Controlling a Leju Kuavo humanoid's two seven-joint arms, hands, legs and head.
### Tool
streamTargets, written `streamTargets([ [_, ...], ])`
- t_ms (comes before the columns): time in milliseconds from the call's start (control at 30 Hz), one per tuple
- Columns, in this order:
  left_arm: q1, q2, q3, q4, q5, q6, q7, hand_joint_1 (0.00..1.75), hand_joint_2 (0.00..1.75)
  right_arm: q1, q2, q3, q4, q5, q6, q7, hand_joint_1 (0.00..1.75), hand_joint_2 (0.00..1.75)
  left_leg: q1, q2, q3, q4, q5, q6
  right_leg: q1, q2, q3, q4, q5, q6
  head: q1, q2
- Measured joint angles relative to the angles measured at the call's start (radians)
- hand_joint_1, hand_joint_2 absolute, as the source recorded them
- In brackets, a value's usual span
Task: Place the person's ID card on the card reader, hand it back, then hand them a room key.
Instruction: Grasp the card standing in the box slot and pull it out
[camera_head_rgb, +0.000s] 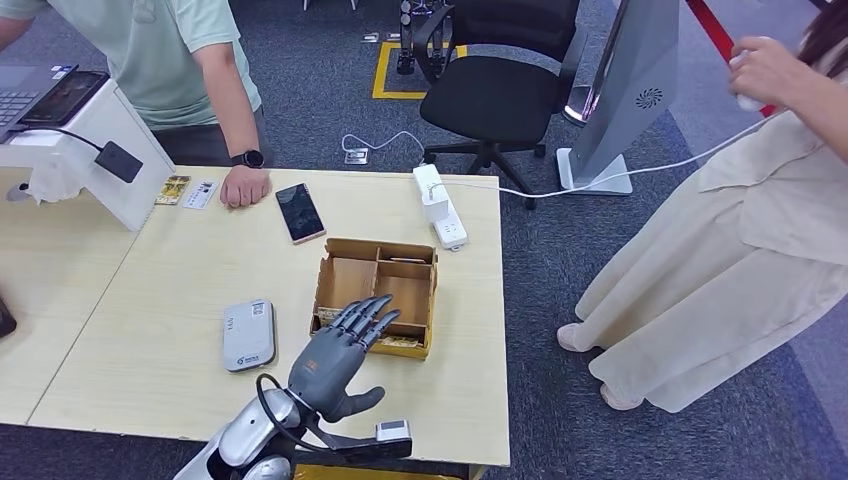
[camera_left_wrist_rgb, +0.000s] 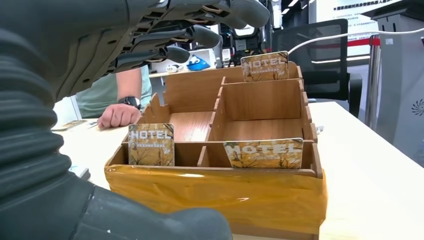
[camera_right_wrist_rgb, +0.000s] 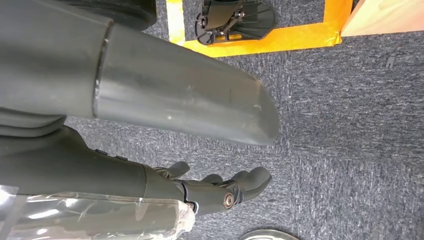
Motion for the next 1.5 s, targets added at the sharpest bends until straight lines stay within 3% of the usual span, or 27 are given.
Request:
streamTargets([
  [1500,-0.056,-0.091,-0.004,0.137,-0.013,0.051,0.014,0.0,1.75,0.001,0.0,0.042,0.0,0.006,0.017,0.027,0.0,0.0,0.0,0.0,0.0,0.0,0.0,0.0,0.0,0.0,0.0,0.0,0.0,0.0,0.0,0.0],
])
